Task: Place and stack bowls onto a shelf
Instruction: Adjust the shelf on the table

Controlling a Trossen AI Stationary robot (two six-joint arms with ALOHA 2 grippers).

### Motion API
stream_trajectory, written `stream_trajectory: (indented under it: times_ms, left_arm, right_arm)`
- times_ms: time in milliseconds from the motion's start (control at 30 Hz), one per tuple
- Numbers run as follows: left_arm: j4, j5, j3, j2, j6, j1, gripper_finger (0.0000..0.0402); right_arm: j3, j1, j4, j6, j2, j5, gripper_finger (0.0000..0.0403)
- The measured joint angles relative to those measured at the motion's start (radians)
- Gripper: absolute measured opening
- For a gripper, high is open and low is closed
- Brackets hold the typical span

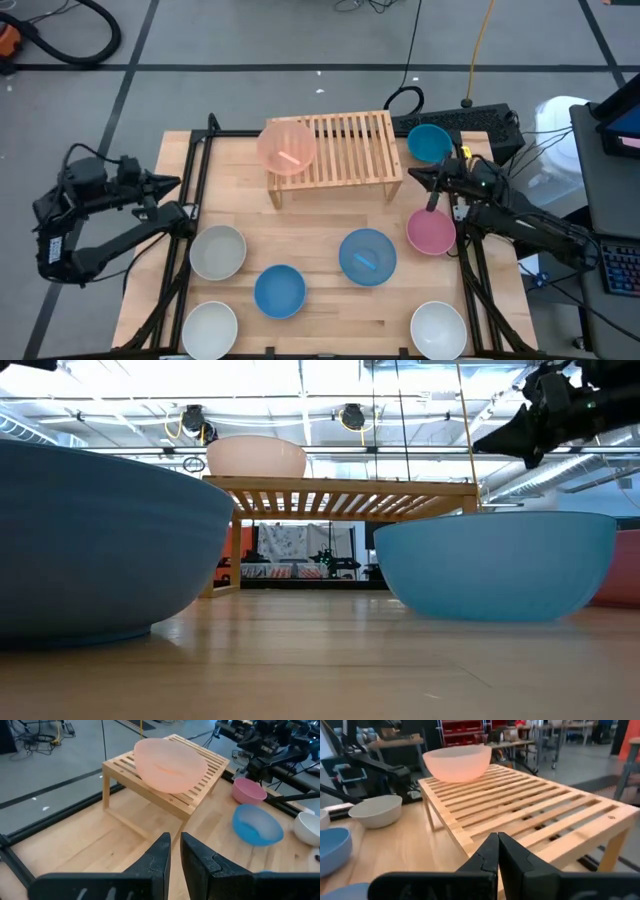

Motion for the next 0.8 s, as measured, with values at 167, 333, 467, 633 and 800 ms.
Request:
stream_trajectory:
  times_ms: [167, 333, 467, 633, 800]
  left_arm:
    - [0.041, 0.018, -0.005, 0.0, 0.005, 0.0, 0.0047]
    - [0.071, 0.019, -0.005, 0.0, 0.031, 0.0, 0.0047]
    - [0.071, 0.019, -0.005, 0.0, 0.031, 0.0, 0.0047]
    - [0.071, 0.019, -0.005, 0.0, 0.034, 0.0, 0.0047]
    - [0.07, 0.019, -0.005, 0.0, 0.034, 0.0, 0.0047]
  right_arm:
    - [0.026, 0.0, 0.208, -0.001, 0.014, -0.054, 0.0]
    - [0.028, 0.0, 0.332, 0.16, 0.014, -0.103, 0.0]
    - [0.028, 0.0, 0.292, 0.279, 0.014, -0.101, 0.0003]
    - [0.028, 0.0, 0.252, 0.3, 0.03, -0.077, 0.0034]
    - [0.028, 0.0, 0.248, 0.26, 0.06, -0.078, 0.0078]
